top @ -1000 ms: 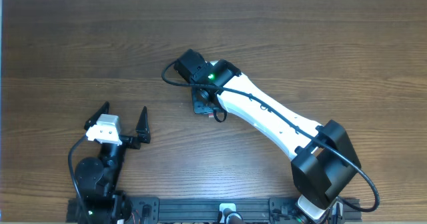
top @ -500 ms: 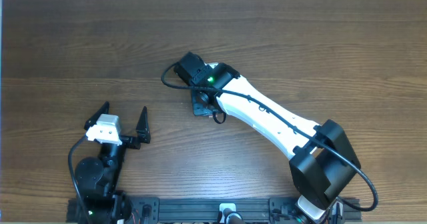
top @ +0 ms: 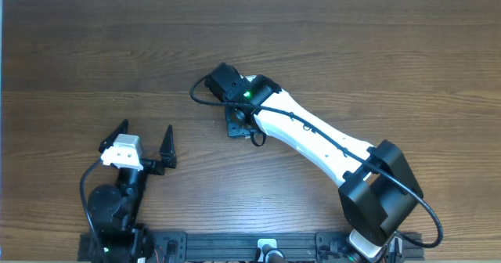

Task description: Stack Cubes

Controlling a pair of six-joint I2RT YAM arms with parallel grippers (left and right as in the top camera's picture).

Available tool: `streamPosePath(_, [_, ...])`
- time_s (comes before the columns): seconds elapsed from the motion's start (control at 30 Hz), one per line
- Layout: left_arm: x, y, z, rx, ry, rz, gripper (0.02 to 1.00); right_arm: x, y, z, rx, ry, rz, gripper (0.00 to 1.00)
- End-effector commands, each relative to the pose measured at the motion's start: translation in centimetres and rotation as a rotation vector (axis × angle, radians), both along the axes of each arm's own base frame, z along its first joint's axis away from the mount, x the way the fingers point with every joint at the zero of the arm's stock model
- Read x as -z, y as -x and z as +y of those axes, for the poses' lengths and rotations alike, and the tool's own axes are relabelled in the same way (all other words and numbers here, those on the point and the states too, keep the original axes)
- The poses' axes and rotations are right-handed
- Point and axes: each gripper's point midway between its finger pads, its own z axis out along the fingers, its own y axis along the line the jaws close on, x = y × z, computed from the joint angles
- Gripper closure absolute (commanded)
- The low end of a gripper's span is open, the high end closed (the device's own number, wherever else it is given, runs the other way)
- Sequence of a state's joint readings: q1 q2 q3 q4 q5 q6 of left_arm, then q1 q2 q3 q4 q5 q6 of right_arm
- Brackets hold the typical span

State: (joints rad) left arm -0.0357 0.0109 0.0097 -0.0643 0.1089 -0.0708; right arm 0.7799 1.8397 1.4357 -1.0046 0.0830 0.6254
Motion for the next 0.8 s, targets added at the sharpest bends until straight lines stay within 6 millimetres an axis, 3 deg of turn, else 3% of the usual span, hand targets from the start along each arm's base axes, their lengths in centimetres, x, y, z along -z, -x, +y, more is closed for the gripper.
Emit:
streamPosePath(0.03, [0.2, 0.0, 0.0, 0.006, -0.010, 0.001, 0.018, 0.6, 0.1, -0.1, -0.002, 0.023, 0.002, 0.349])
streamPosePath(0.27, [0.2, 0.0, 0.0, 0.006, -0.010, 0.001, 0.018, 0.5, -0.1, 0.1, -0.001, 0.013, -0.009, 0.143])
streamPosePath(0.33, [0.2, 0.0, 0.0, 0.006, -0.010, 0.001, 0.018, 0.2, -0.3, 0.2, 0.000, 0.008, -0.015, 0.007])
streamPosePath(0.4, [0.2, 0.0, 0.0, 0.006, -0.010, 0.001, 0.018, -0.5, -0.7, 0.5, 0.002, -0.002, -0.025, 0.007])
streamPosePath(0.5, [0.2, 0.0, 0.0, 0.006, -0.010, 0.001, 0.018, -3.2, -2.2, 1.3, -0.011, -0.033, -0.073, 0.007])
streamPosePath(0.53, [0.2, 0.0, 0.0, 0.006, -0.010, 0.001, 0.018, -4.8, -3.4, 1.5, -0.006, -0.066, -0.101, 0.009])
streamPosePath(0.6, [0.2, 0.0, 0.0, 0.006, -0.010, 0.001, 0.018, -6.2, -4.8, 1.1, 0.022, -0.094, -0.119, 0.009])
streamPosePath(0.8, [0.2, 0.0, 0.0, 0.006, -0.010, 0.001, 0.018, -8.4, -8.0, -0.2, 0.045, -0.172, -0.148, 0.007])
